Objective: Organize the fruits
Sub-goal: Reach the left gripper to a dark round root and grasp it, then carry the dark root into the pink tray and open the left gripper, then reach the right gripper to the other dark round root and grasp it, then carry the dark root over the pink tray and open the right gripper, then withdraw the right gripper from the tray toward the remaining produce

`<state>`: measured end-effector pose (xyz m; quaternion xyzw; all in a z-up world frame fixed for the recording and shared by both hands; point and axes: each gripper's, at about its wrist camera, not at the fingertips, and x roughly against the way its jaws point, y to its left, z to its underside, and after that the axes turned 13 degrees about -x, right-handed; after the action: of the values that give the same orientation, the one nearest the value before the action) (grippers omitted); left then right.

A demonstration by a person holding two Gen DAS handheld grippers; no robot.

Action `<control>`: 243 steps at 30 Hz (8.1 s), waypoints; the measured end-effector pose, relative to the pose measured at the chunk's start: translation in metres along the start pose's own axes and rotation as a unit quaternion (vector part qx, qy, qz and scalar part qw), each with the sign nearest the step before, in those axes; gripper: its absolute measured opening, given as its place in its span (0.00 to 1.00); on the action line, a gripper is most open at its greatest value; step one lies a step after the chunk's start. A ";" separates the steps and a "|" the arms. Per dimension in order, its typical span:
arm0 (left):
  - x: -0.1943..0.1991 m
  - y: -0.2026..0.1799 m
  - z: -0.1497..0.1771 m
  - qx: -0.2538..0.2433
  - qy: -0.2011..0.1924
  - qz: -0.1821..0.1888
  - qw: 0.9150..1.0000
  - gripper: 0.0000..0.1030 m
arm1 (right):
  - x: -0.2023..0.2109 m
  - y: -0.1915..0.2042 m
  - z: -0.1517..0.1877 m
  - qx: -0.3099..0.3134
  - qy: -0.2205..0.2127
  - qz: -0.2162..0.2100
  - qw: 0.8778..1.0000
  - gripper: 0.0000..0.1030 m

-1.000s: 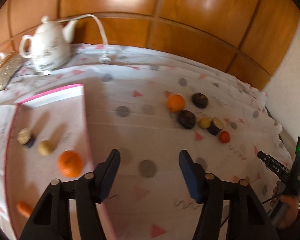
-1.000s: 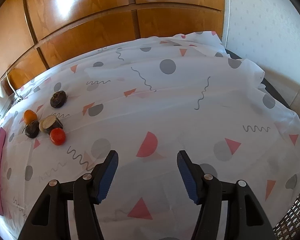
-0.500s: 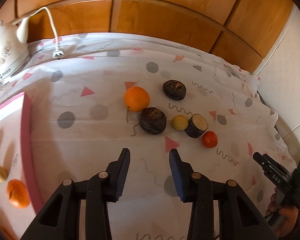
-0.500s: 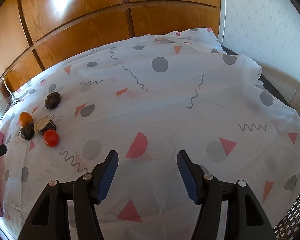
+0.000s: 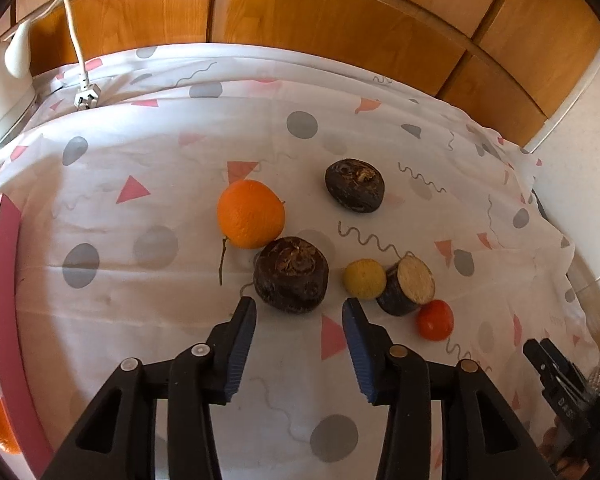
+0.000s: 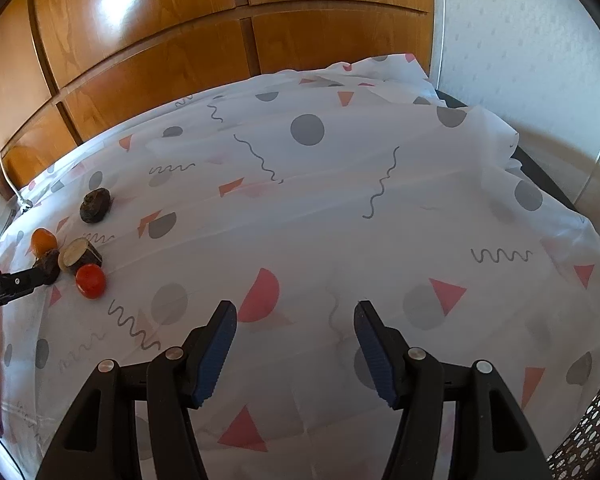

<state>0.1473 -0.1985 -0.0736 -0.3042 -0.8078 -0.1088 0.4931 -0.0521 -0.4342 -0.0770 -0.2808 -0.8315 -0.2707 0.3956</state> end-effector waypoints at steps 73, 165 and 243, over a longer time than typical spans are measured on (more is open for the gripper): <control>0.159 0.184 0.162 0.247 -0.106 -0.221 0.938 0.63 | -0.012 0.008 0.024 0.025 -0.064 0.042 0.997 0.71; 0.168 0.167 0.233 0.301 -0.083 -0.208 0.927 0.79 | -0.101 0.254 -0.027 0.254 0.072 -0.035 0.964 0.45; 0.203 0.152 0.241 0.300 -0.137 -0.212 0.920 0.86 | 0.051 0.271 0.110 0.328 0.058 -0.217 0.917 0.40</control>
<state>-0.0047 0.1140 -0.0351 0.0239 -0.9078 0.0793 0.4111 0.0499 -0.1592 -0.0331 0.0689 -0.8895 -0.0779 0.4449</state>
